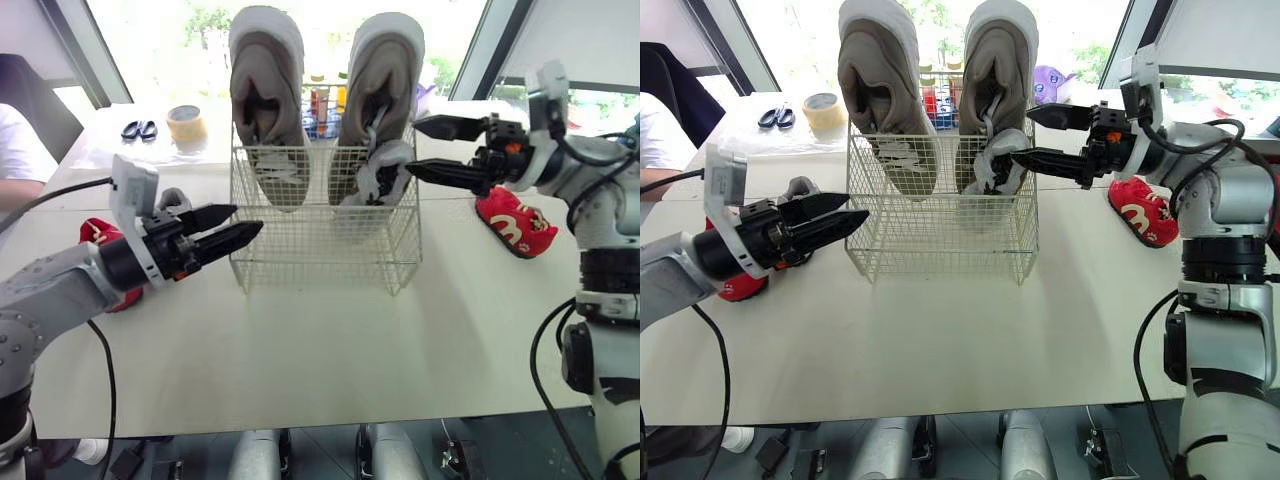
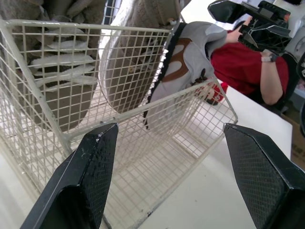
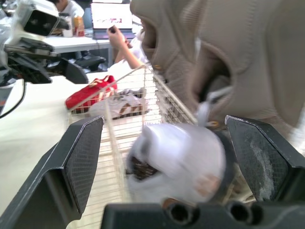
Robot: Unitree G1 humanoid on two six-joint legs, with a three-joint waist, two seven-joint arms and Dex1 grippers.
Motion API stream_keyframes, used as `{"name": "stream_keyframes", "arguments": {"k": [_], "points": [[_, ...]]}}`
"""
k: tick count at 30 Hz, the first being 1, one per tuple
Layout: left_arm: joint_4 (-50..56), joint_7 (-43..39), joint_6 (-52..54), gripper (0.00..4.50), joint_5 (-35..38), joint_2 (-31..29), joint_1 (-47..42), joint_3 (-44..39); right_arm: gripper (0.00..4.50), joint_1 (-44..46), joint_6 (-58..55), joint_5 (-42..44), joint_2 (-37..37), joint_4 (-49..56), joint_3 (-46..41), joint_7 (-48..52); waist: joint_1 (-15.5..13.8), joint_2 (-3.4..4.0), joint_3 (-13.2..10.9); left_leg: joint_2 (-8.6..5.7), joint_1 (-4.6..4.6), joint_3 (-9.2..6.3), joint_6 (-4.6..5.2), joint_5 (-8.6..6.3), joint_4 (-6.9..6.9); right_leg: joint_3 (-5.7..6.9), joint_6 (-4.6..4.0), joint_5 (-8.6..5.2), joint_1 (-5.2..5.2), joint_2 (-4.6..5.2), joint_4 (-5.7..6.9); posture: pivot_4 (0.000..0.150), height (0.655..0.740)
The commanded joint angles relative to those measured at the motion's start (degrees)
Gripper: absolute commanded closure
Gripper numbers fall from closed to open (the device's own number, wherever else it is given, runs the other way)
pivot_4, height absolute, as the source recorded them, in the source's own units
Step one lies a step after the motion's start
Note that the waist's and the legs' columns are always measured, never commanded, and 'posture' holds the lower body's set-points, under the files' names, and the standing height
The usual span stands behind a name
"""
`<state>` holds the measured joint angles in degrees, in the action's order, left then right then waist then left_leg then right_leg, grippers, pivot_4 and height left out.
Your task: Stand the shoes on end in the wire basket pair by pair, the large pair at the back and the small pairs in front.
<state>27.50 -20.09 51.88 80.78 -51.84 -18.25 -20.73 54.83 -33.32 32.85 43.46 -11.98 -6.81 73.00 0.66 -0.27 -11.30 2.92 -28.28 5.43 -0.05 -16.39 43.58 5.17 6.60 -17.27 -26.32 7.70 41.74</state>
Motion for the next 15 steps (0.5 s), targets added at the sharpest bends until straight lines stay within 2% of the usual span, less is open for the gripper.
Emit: {"name": "stream_keyframes", "arguments": {"k": [1,3,10,13,15], "points": [[-1.5,-0.2,0.5,0.64,3.5,-1.6,-0.9,-3.5,0.03,-0.4,-1.4,1.6,2.6,4.7,-3.4,-1.8,0.0,0.00,0.0,0.00,0.00,0.00,0.00,0.00,0.00,0.00,0.00,0.00,0.00,0.00,0.00,0.150,0.6675],[-2.9,0.1,1.1,0.04,5.1,-2.6,-1.5,-4.7,0.00,-0.7,-1.8,1.6,3.8,5.6,-4.4,-2.8,-0.1,0.00,0.0,0.00,0.00,0.00,0.00,0.00,0.01,0.00,0.00,0.00,0.00,0.01,0.00,0.150,0.6675],[-9.3,3.1,1.8,0.04,-0.9,-8.2,-4.0,-7.0,0.00,1.0,-5.0,3.4,8.1,8.8,-7.2,-5.6,0.0,0.00,0.0,0.00,0.01,0.01,0.00,0.00,-0.01,0.00,0.00,0.00,-0.01,-0.01,0.00,0.150,0.6675],[-19.4,5.6,4.1,0.04,-7.4,-13.1,-8.8,-4.9,0.00,2.7,-14.8,12.3,10.1,15.7,-7.3,-3.7,0.0,0.00,0.0,0.00,-0.02,0.02,0.00,0.00,-0.02,0.00,0.00,0.00,-0.06,-0.01,0.02,0.150,0.6675],[-26.7,7.3,4.7,0.04,-15.6,-15.7,-12.3,-0.5,0.00,1.9,-19.3,16.8,10.8,21.2,-5.5,-2.3,0.1,-0.01,0.0,0.00,0.01,0.02,0.00,0.00,-0.09,0.00,0.00,-0.01,-0.08,-0.02,0.02,0.150,0.6675]]}}
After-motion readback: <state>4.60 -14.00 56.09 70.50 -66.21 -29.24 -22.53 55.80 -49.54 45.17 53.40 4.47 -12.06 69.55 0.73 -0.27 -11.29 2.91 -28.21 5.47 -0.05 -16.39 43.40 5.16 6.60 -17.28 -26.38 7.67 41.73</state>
